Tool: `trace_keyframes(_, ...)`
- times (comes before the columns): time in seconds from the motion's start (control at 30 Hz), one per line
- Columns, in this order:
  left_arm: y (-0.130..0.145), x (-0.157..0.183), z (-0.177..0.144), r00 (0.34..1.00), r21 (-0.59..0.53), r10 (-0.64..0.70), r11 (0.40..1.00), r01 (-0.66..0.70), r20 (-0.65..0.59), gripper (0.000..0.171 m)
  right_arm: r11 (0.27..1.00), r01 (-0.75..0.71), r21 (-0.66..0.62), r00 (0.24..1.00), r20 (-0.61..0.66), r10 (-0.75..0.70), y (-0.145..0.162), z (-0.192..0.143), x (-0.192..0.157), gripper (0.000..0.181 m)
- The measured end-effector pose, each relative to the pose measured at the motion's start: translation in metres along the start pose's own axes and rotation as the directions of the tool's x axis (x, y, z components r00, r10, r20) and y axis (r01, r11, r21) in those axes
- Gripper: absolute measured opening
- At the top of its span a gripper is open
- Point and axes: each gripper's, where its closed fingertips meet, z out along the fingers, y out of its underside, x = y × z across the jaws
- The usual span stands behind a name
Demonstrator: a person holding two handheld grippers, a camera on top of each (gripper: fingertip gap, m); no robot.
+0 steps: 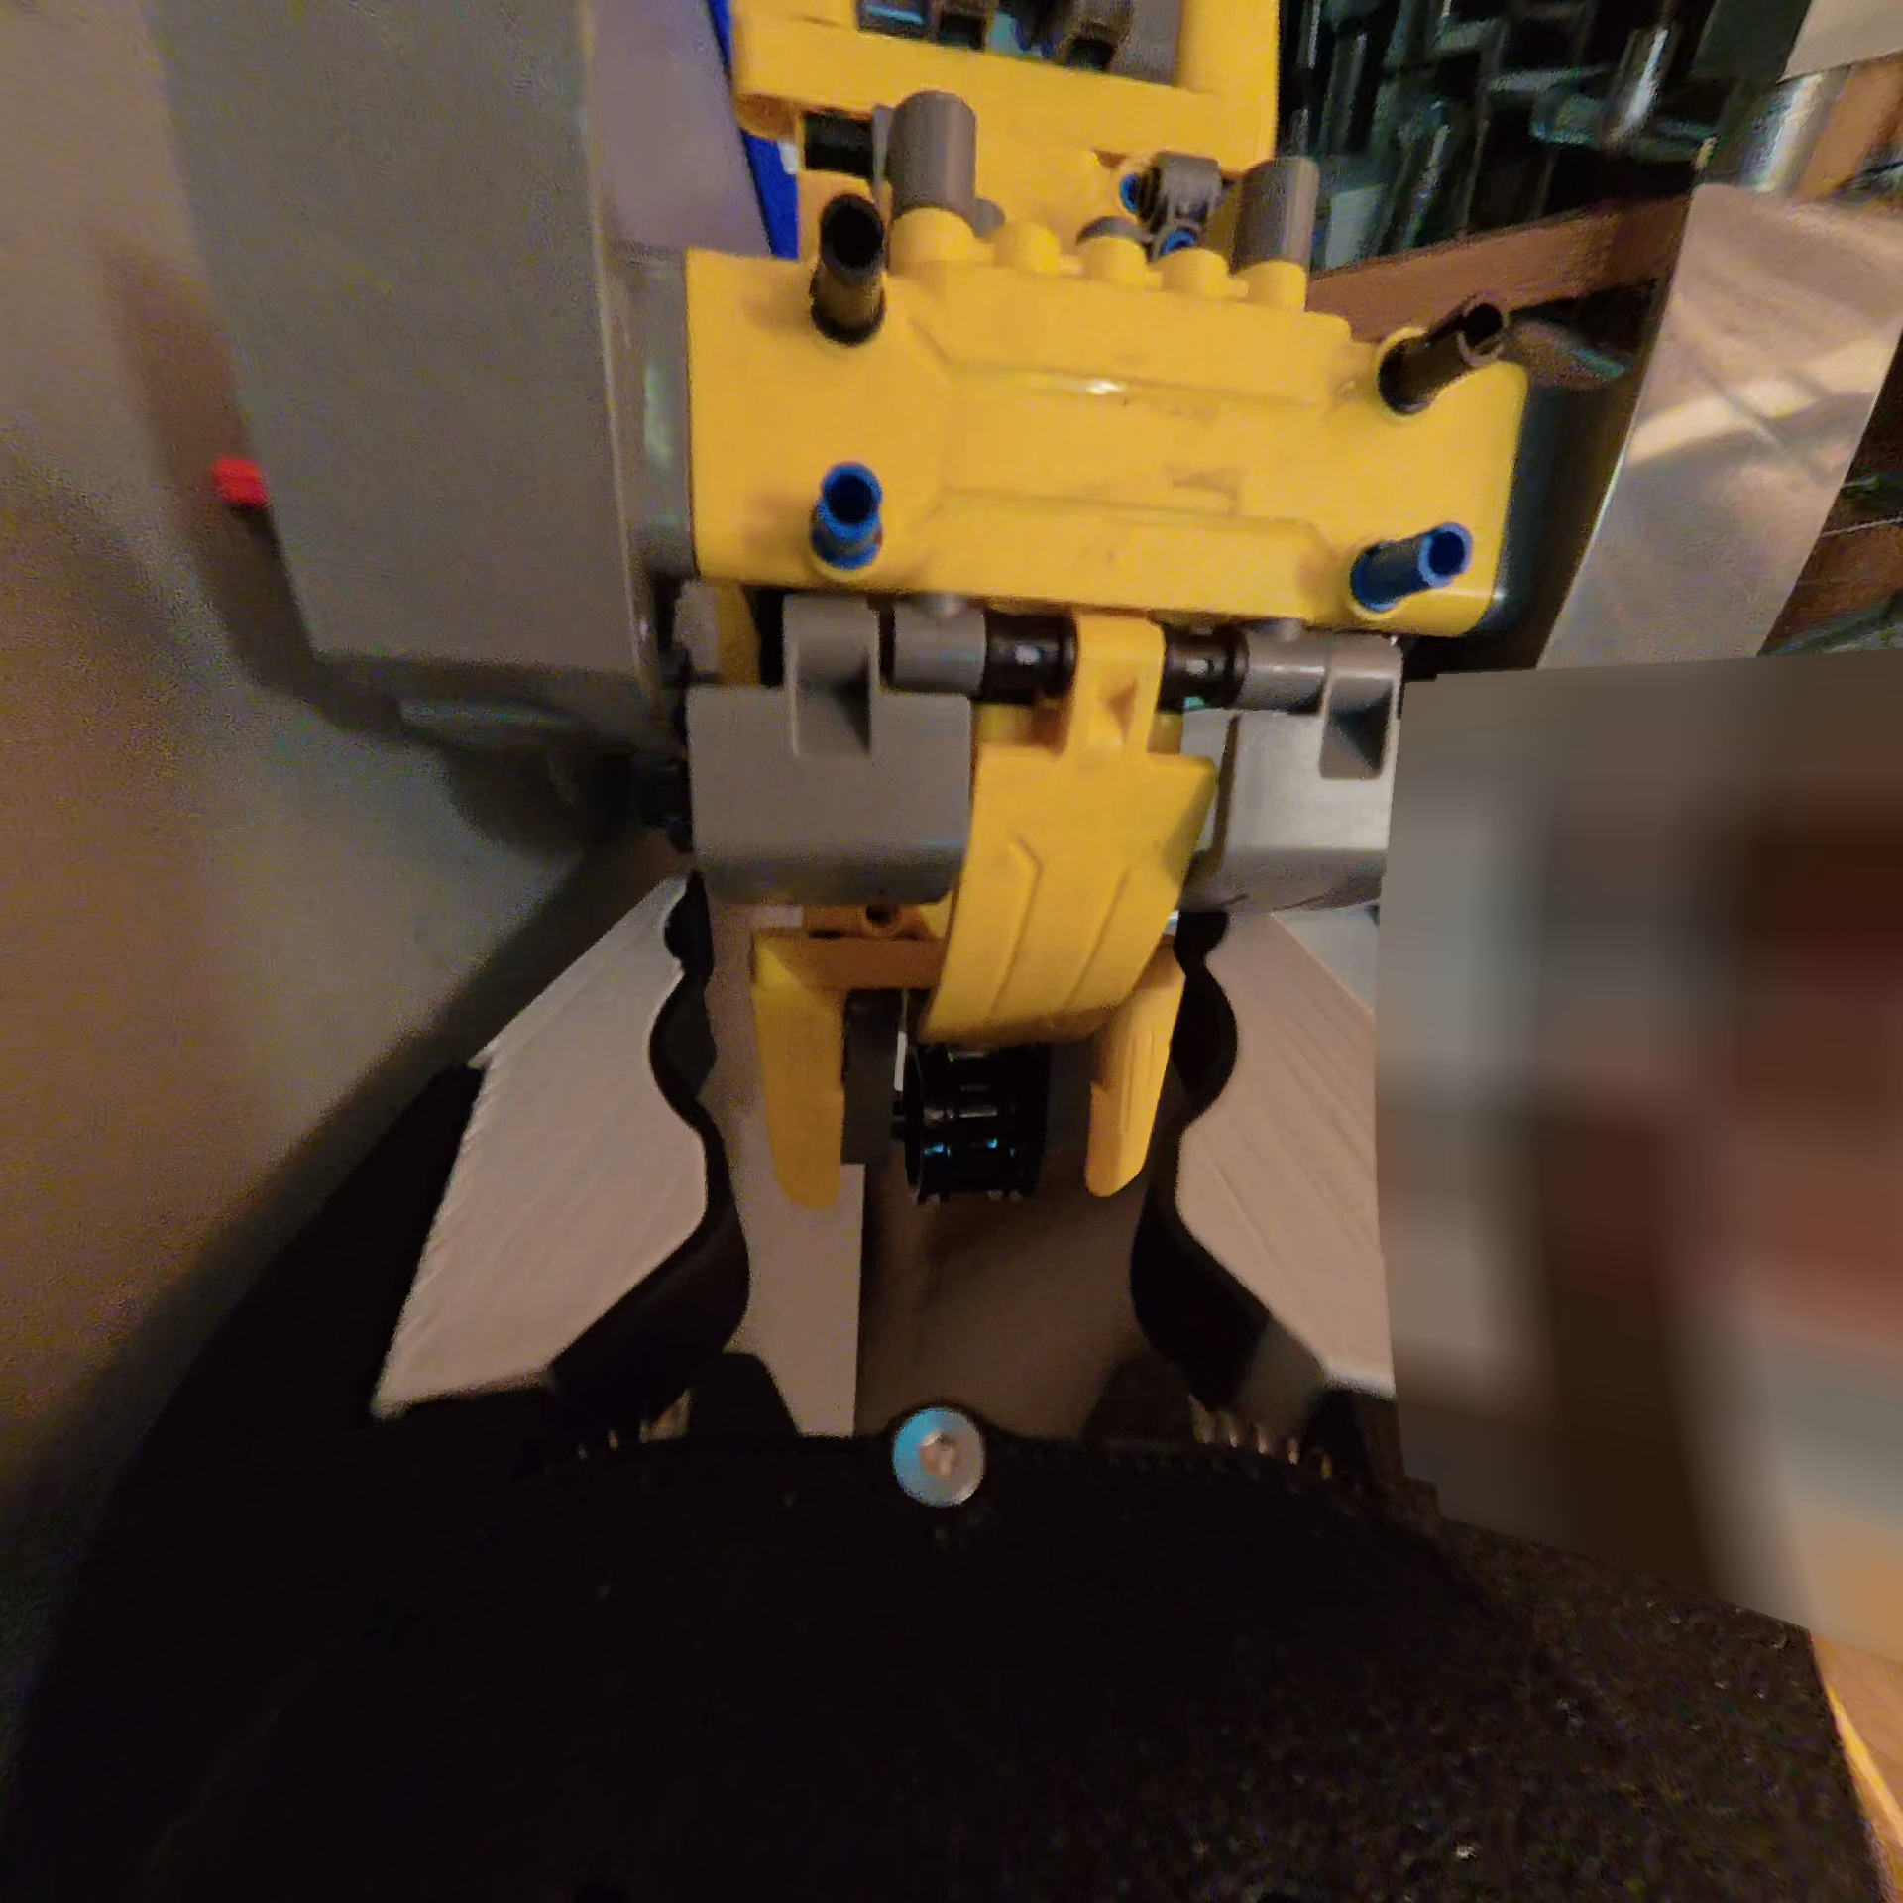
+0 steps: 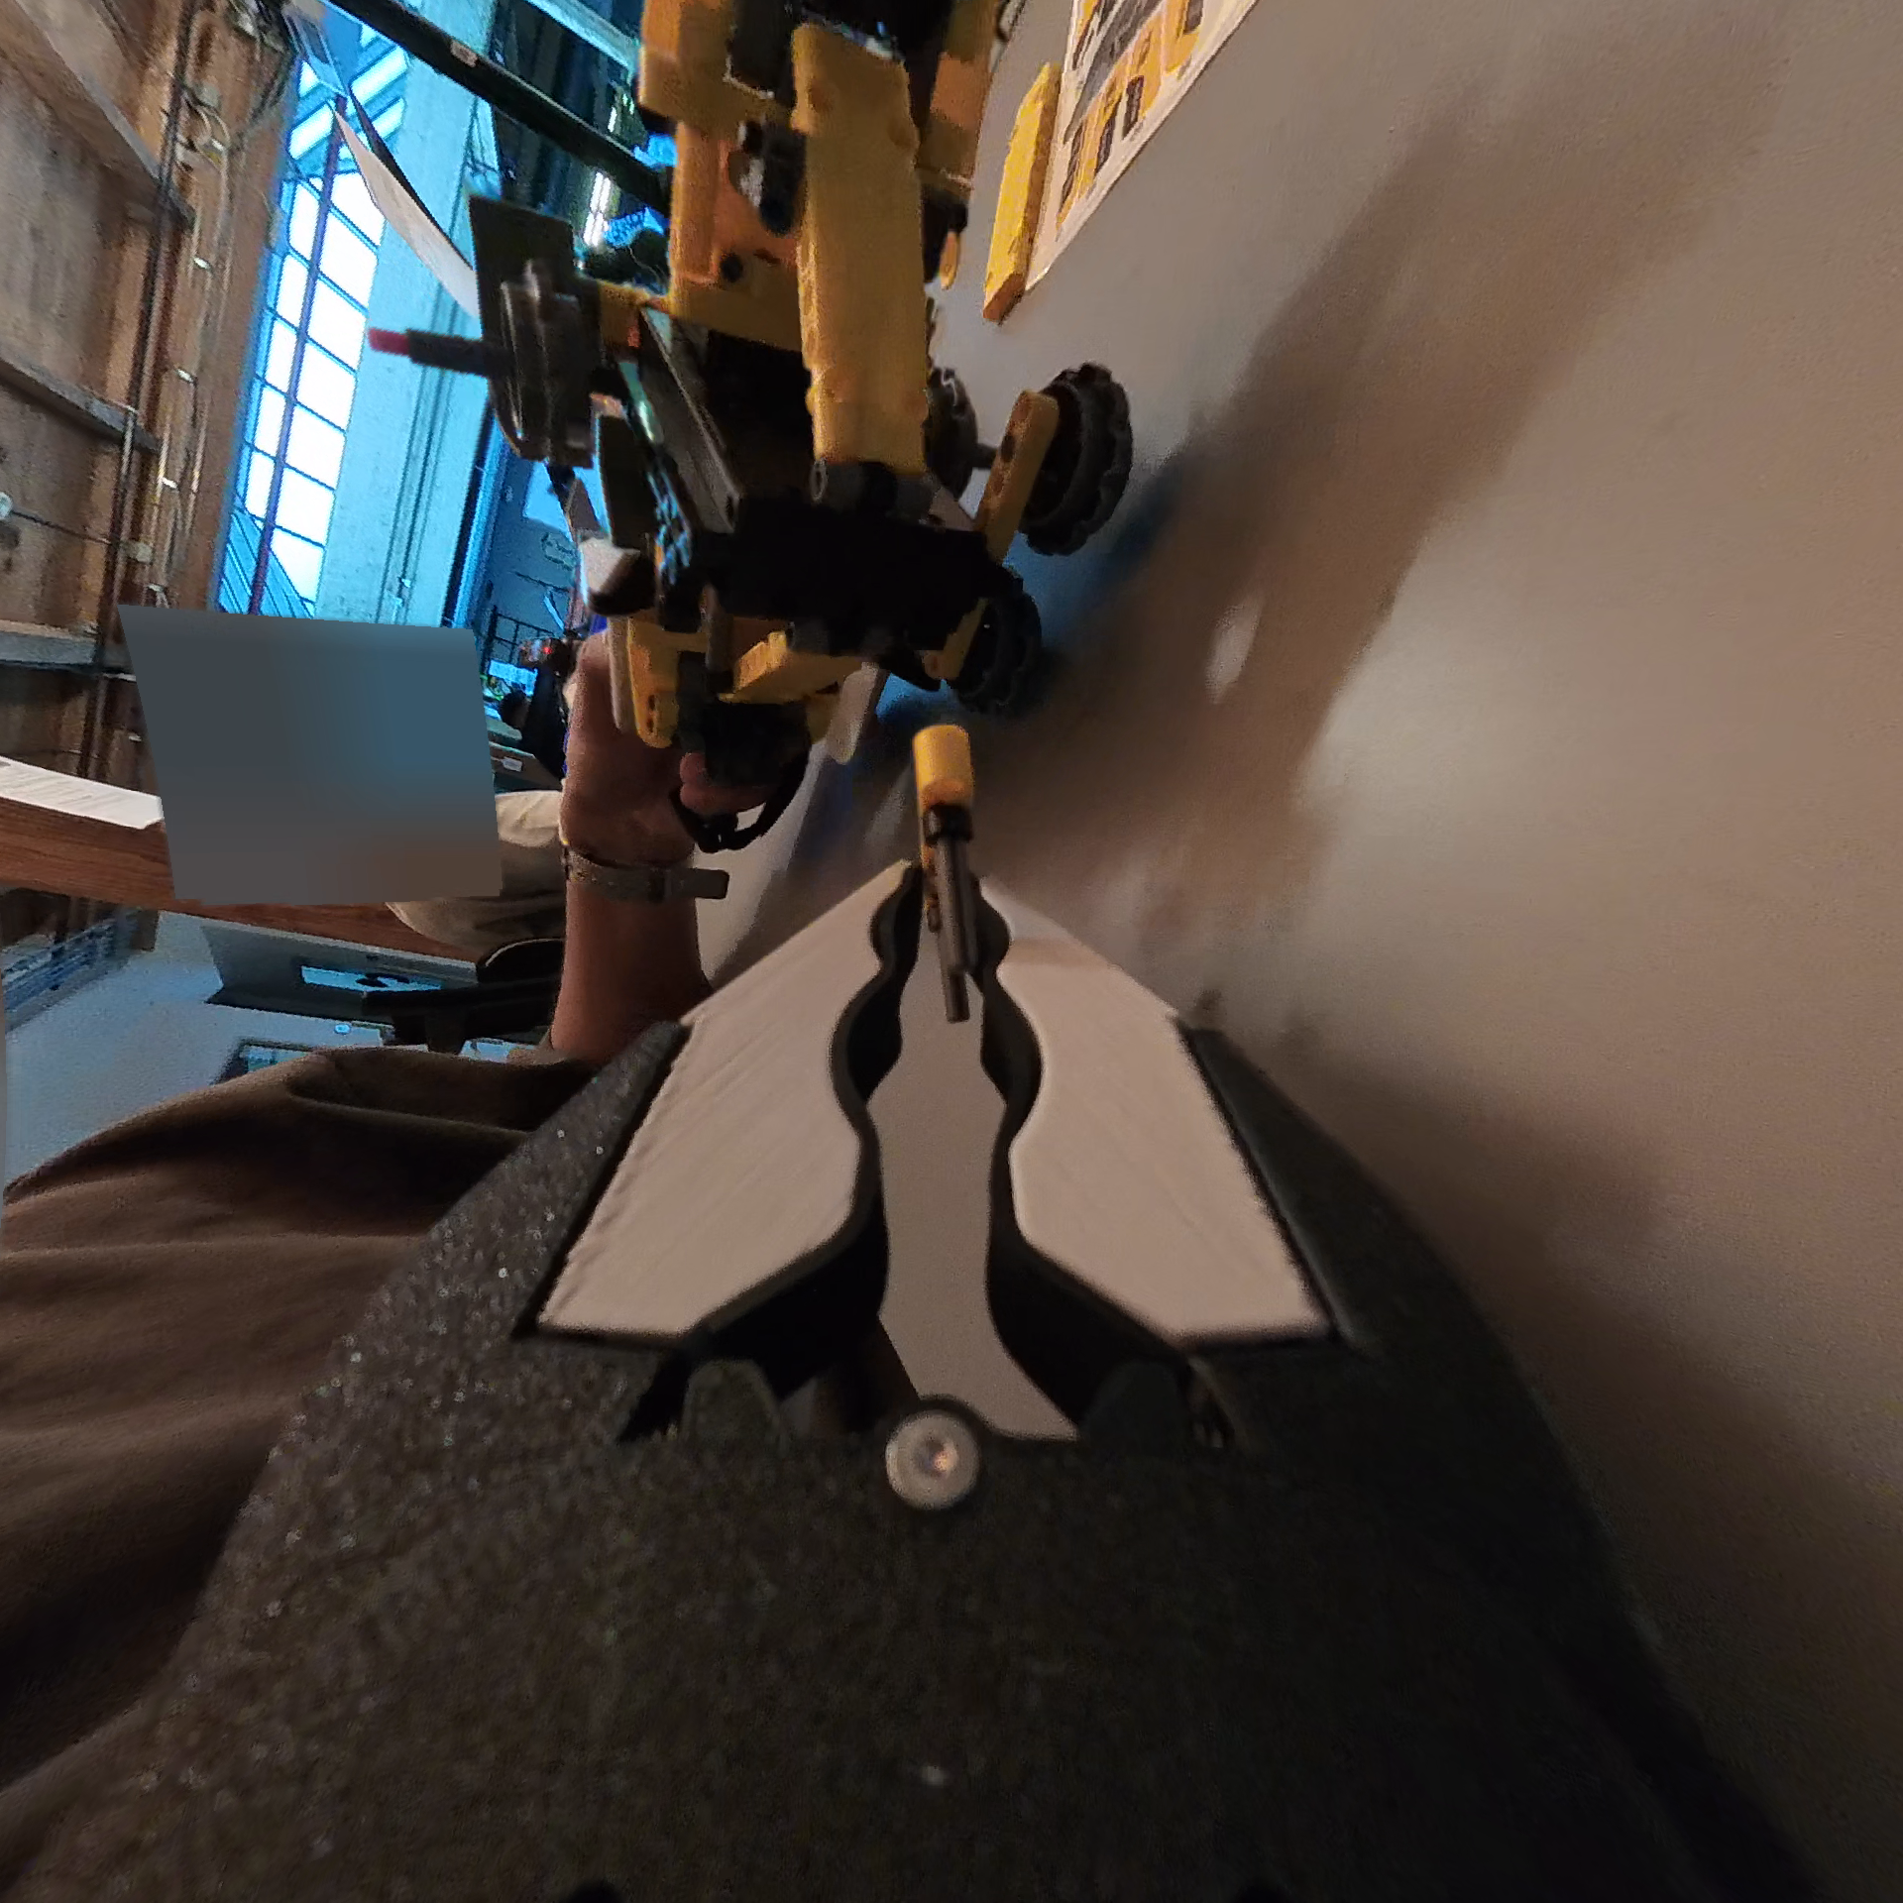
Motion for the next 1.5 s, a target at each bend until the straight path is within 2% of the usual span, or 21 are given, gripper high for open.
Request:
trace_keyframes(0.33,-0.009,-0.004,-0.015,0.969,0.061,0.153,0.984,-0.168,0.194,0.079,1.000,-0.015,0.005,0.999,0.044,0.015,-0.002,0.009,-0.005,0.007)
trace_keyframes(0.4,-0.014,-0.001,-0.014,0.969,0.078,0.165,0.980,-0.182,0.184,0.086,1.000,-0.013,0.005,0.999,0.046,0.013,-0.002,0.010,-0.006,0.007)
trace_keyframes(0.63,-0.024,0.001,-0.007,0.968,0.108,0.190,0.972,-0.210,0.165,0.084,1.000,0.008,0.012,1.000,0.016,-0.008,-0.004,0.007,-0.002,0.007)
trace_keyframes(0.77,-0.030,0.003,-0.009,0.952,0.132,0.226,0.958,-0.256,0.207,0.087,1.000,0.015,0.009,1.000,-0.014,-0.014,-0.002,0.006,0.004,0.007)
trace_keyframes(0.9,-0.036,0.011,-0.011,0.929,0.145,0.284,0.935,-0.323,0.238,0.093,1.000,0.003,0.015,1.000,0.007,-0.003,-0.002,0.006,0.002,0.007)
trace_keyframes(1.03,-0.036,0.008,-0.009,0.926,0.134,0.281,0.937,-0.321,0.253,0.090,1.000,0.009,0.013,1.000,0.006,-0.009,-0.003,0.008,0.002,0.007)
trace_keyframes(1.2,-0.042,0.016,-0.019,0.915,0.180,0.304,0.916,-0.357,0.267,0.097,1.000,0.022,0.018,1.000,0.011,-0.023,-0.003,0.006,-0.004,0.007)
trace_keyframes(1.3,-0.047,0.028,-0.036,0.887,0.240,0.340,0.875,-0.420,0.312,0.100,0.999,0.029,0.025,0.999,0.014,-0.030,-0.004,0.002,-0.008,0.007)
trace_keyframes(1.37,-0.049,0.045,-0.049,0.842,0.283,0.398,0.814,-0.508,0.365,0.095,0.999,0.034,0.035,0.999,0.021,-0.035,-0.006,0.000,-0.012,0.007)
trace_keyframes(1.43,-0.046,0.066,-0.058,0.779,0.301,0.462,0.740,-0.602,0.424,0.095,0.999,0.031,0.041,0.998,0.045,-0.033,-0.007,-0.001,-0.019,0.007)
trace_keyframes(1.5,-0.038,0.087,-0.058,0.679,0.276,0.540,0.643,-0.714,0.497,0.090,0.999,0.013,0.044,0.995,0.093,-0.017,-0.007,-0.001,-0.029,0.007)
